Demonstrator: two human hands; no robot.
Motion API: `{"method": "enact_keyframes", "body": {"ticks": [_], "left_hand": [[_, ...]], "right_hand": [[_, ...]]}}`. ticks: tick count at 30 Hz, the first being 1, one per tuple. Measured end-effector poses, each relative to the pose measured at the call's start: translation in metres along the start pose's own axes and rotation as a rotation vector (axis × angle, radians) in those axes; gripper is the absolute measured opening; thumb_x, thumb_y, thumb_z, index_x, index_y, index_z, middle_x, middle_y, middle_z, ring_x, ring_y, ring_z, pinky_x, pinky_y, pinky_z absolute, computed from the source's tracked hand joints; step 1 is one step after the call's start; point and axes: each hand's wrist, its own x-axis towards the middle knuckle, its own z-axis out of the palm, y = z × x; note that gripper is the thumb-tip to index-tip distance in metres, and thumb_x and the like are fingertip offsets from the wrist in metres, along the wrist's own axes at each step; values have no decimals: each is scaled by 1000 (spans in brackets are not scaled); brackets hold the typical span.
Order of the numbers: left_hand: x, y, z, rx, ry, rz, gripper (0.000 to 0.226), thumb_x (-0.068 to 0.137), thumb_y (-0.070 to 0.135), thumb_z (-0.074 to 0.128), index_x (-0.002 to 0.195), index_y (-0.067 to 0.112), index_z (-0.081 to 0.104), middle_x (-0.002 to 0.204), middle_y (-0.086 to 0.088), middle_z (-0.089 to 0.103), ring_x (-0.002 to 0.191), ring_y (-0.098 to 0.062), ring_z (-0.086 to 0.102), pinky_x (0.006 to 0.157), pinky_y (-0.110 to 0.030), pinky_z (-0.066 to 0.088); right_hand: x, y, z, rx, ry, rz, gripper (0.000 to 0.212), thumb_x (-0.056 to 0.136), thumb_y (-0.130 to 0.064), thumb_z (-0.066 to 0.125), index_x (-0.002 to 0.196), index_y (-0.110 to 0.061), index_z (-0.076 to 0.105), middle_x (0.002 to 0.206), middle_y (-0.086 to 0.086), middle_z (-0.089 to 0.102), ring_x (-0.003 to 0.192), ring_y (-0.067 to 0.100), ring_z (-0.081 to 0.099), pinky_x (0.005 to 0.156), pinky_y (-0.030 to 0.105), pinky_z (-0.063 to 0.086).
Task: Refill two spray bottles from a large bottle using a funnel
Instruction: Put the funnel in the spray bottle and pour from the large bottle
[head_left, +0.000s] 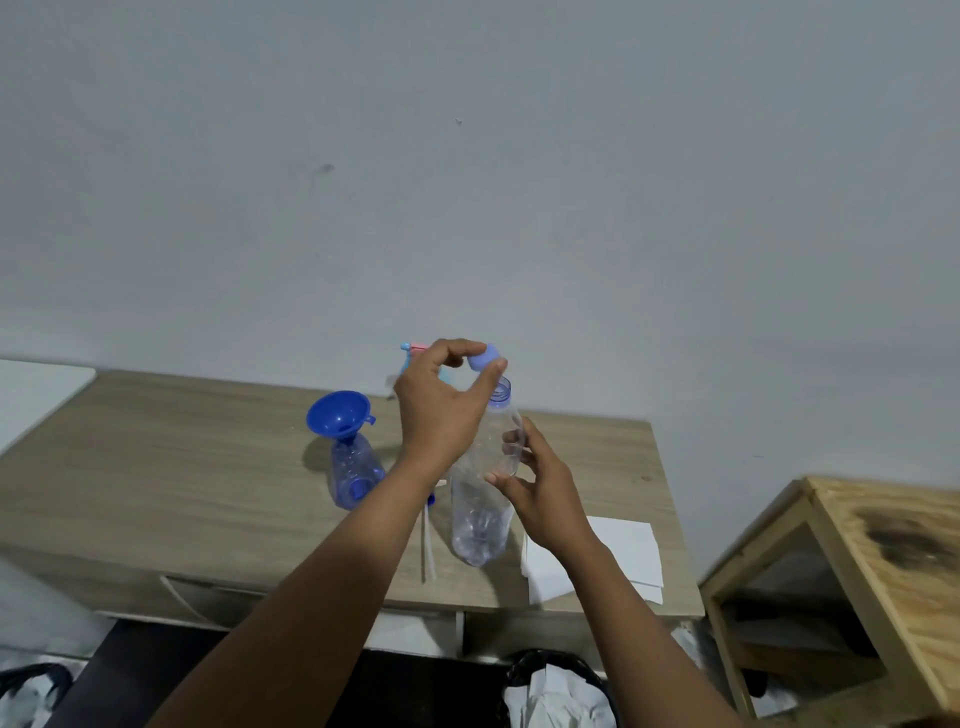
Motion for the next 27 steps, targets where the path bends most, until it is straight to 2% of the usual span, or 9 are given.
{"method": "enact_keyframes", "body": {"ticks": [3, 6, 8, 11, 15, 18, 22, 24, 27], "left_hand": [[0, -22, -18, 20, 127, -55, 18, 80, 28, 80, 94, 28, 69, 98, 8, 70, 94, -10, 64, 81, -21, 49], [-27, -87, -48, 211, 120, -192, 21, 77, 35, 78, 90, 40, 63, 97, 10, 68, 90, -13, 63, 80, -36, 54], [-58, -133, -69, 330, 74, -312, 24, 73, 34, 82, 87, 39, 64, 88, 6, 68, 82, -18, 66, 76, -43, 57], [-104, -187, -90, 545, -53, -380, 22, 69, 28, 88, 84, 28, 72, 77, -2, 71, 75, -28, 69, 72, -41, 58], [-135, -226, -97, 648, -222, -481, 25, 64, 30, 92, 77, 30, 70, 81, 4, 73, 79, -24, 69, 75, -41, 57], [-138, -237, -96, 623, -264, -483, 31, 60, 27, 95, 74, 33, 68, 79, 11, 66, 78, -19, 68, 79, -43, 57], [-133, -238, -98, 655, -324, -467, 29, 65, 30, 92, 78, 33, 67, 89, 15, 62, 92, -19, 65, 87, -44, 52], [-130, -240, -101, 680, -345, -423, 30, 66, 36, 90, 76, 36, 62, 96, 18, 66, 96, -17, 62, 84, -42, 49], [-123, -236, -112, 609, -246, -399, 29, 70, 41, 85, 76, 33, 58, 87, 20, 58, 90, -16, 62, 79, -39, 44]], "right_hand": [[1, 4, 2, 24, 17, 5, 74, 85, -8, 76, 146, -29, 40, 127, -2, 56, 119, 10, 58, 77, 17, 55], [0, 6, 5, 32, 20, 21, 75, 84, -7, 76, 146, -27, 38, 129, -5, 55, 117, 10, 59, 81, 20, 56], [0, 6, 6, 38, 26, 25, 74, 84, -8, 77, 143, -31, 39, 129, -7, 56, 117, 10, 60, 81, 22, 57], [-1, 2, 6, 38, 27, 18, 70, 84, -10, 77, 135, -43, 41, 130, -11, 56, 114, 2, 59, 76, 19, 56], [-2, -1, 8, 36, 17, 19, 68, 86, -8, 75, 129, -48, 41, 130, -12, 55, 113, -5, 58, 74, 16, 54], [-2, 2, 11, 71, 39, 40, 65, 86, -5, 74, 135, -35, 45, 131, -9, 57, 114, -2, 59, 77, 19, 55], [-4, 4, 15, 102, 71, 63, 55, 87, -4, 72, 135, -19, 49, 133, -2, 58, 116, 2, 60, 80, 16, 54], [-6, 5, 18, 106, 107, 63, 51, 89, -6, 71, 134, -18, 49, 134, -2, 58, 121, 7, 59, 87, 18, 54], [-5, -3, 25, 89, 176, 36, 46, 91, -8, 68, 131, -23, 51, 134, -2, 60, 122, 9, 60, 100, 29, 53]]}}
